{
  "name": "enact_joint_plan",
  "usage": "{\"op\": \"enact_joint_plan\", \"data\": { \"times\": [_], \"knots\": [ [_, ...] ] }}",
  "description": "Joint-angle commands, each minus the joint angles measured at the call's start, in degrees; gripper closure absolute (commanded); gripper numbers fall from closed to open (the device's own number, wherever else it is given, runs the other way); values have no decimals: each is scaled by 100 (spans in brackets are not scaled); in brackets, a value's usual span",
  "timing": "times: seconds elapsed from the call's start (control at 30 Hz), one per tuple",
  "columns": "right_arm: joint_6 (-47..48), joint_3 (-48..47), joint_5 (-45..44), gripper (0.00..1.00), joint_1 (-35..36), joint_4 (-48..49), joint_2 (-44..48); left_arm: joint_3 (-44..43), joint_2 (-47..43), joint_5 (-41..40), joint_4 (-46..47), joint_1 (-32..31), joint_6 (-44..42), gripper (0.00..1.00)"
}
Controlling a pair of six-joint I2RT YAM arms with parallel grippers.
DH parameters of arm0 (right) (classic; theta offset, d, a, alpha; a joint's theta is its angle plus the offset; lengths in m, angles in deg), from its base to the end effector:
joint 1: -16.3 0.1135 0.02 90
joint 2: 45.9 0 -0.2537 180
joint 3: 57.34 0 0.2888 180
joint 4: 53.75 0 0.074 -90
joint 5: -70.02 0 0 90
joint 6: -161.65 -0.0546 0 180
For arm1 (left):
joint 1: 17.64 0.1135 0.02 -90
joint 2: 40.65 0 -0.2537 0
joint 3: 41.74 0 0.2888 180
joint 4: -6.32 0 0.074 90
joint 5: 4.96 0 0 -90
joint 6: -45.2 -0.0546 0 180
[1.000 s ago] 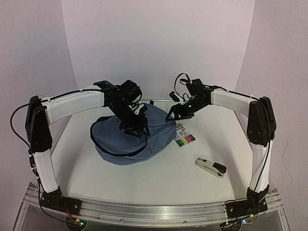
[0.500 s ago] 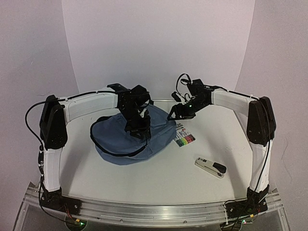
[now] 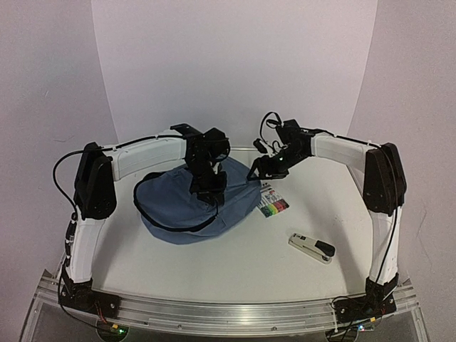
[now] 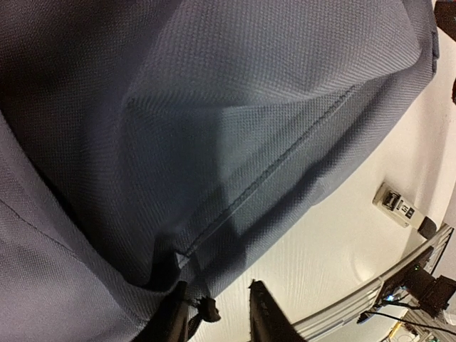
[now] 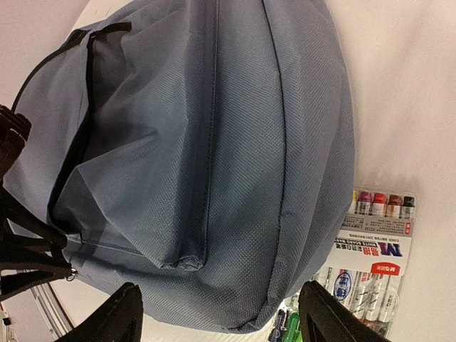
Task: Pack the student bag
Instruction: Zip the student bag at the center of the board.
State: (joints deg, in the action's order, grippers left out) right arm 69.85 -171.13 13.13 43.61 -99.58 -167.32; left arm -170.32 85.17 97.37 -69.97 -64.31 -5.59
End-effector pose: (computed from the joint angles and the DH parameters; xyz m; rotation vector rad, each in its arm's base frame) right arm 0.4393 0.2604 0.1955 -0.7956 2.3971 0.9318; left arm 0.3298 -0.3666 0.2110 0.2444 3.0206 -0.5383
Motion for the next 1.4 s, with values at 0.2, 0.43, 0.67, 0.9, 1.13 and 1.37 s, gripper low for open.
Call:
{"op": "enact_joint_plan", "data": {
  "times": [0.2, 0.43, 0.67, 0.9, 1.13, 1.37],
  "knots": [
    [-4, -122, 82, 42, 5, 46, -292, 191, -401, -160, -195, 9, 158, 100],
    [89, -252, -445, 100, -104, 38, -423, 1443, -1294, -220, -121, 9, 419, 100],
    [356, -556, -752, 100, -341, 27, -606, 2387, -2111, -353, -206, 9, 727, 100],
    [666, -1395, -1146, 100, -578, 27, -1105, 3510, -3118, -458, -270, 9, 1137, 100],
    [790, -2689, -1346, 100, -655, 32, -1732, 3662, -3482, -237, 313, -6, 908, 100],
    [1088, -2386, -629, 95, -642, 29, -1196, 2270, -2486, 77, 951, -70, 489, 100]
  ]
}}
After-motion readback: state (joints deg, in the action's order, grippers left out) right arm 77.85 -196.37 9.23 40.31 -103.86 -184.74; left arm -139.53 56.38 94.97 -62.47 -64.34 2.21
